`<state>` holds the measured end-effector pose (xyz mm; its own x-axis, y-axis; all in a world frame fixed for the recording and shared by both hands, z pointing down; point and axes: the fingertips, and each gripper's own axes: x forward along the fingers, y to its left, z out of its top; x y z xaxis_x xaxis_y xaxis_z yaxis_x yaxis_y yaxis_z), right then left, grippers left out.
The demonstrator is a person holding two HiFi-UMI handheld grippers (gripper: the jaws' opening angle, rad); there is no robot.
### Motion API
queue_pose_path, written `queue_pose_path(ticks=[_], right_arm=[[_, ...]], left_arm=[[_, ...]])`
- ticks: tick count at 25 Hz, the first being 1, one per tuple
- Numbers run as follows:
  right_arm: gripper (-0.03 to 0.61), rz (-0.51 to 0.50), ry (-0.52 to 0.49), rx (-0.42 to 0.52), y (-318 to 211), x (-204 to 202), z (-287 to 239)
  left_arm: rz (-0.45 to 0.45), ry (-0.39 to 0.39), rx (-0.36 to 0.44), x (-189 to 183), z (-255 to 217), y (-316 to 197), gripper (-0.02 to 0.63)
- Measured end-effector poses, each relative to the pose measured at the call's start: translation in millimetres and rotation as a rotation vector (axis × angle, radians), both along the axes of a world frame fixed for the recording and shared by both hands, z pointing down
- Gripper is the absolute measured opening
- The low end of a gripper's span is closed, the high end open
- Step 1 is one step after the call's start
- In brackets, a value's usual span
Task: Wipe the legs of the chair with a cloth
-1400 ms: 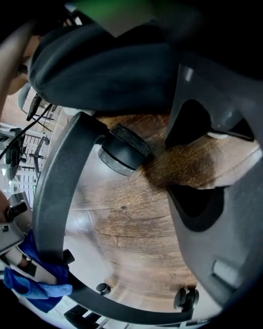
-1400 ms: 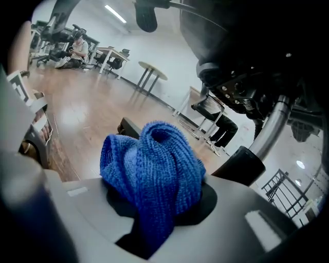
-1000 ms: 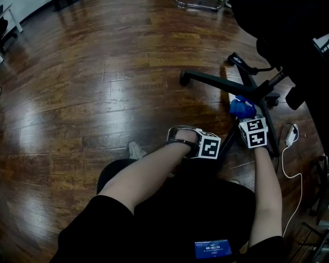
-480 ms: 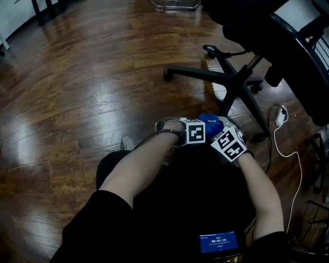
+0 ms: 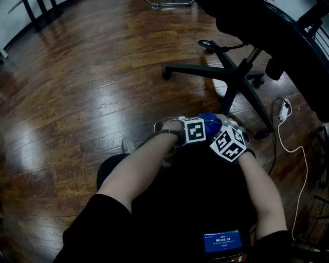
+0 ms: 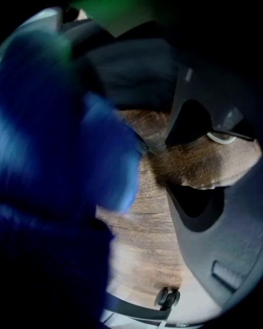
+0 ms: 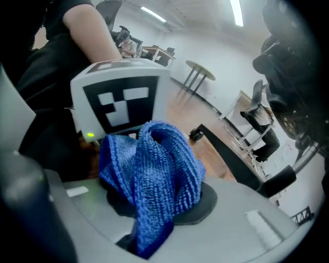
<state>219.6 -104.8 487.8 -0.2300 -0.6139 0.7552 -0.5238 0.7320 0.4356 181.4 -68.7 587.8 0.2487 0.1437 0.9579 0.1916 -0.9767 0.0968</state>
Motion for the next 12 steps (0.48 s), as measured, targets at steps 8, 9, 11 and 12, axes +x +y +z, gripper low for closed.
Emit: queue_pose_path(ticks=[8,9,11,12], right_arm=[[0.107,0.321,-0.124,0.181,-107,99,-44],[0.107,0.339,-0.115,0.194,-118,108,-48],[0.107,0.368,-0.096,0.207,-137,123,-54],[0.107,0.383,-0.094,0.214,-145,131,-57]], left_arm=[[0.052,-0.023,-0.01,7,1,2,0.255],[0.059,-0.025,-0.007,8,1,2,0.255],[0.077,-0.026,-0.001,11,2,1,0.255],[0.086,-0.029,0.001,11,3,0,0.255]])
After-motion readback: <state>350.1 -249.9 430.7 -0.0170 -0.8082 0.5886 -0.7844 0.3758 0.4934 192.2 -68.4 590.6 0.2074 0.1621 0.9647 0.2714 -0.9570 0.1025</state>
